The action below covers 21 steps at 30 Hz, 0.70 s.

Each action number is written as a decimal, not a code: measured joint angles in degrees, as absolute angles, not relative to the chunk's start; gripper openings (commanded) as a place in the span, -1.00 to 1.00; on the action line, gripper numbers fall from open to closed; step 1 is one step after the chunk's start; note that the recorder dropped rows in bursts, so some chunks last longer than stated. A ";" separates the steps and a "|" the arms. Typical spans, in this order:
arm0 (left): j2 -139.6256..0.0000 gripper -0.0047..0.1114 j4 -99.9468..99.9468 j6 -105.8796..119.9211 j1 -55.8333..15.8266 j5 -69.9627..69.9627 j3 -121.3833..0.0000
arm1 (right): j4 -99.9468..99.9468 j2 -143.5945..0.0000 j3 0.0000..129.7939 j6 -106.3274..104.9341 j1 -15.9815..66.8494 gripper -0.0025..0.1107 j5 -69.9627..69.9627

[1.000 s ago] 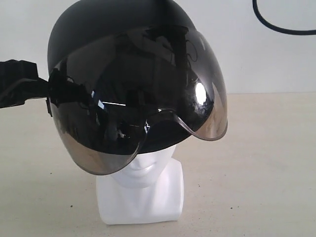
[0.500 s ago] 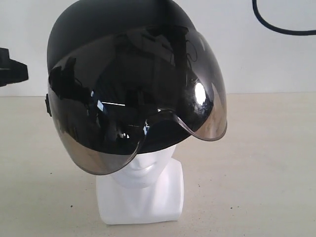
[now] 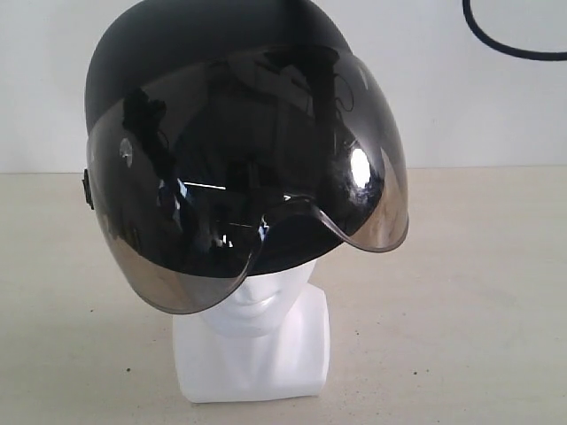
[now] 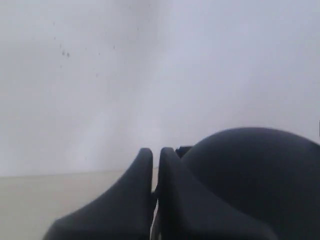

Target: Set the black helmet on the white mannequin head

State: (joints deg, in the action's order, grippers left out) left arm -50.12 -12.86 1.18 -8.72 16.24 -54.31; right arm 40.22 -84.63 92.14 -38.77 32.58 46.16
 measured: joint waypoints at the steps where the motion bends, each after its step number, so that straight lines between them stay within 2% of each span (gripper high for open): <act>1: -50.78 -0.84 -12.86 2.03 -8.72 16.07 -55.46 | 40.22 -84.36 92.02 -38.77 32.58 -0.96 45.88; 7: -57.73 -0.84 -21.87 13.29 -8.72 18.77 -63.15 | 40.22 -82.69 92.02 -38.77 32.58 -0.96 44.67; 14: -66.85 -0.84 -50.73 50.99 -8.72 29.79 -71.57 | 44.06 -82.44 91.91 -42.86 32.58 -0.96 50.89; 21: -75.20 -0.84 -59.10 61.07 -8.72 34.52 -78.63 | 45.27 -82.44 94.91 -44.52 32.58 -0.96 58.38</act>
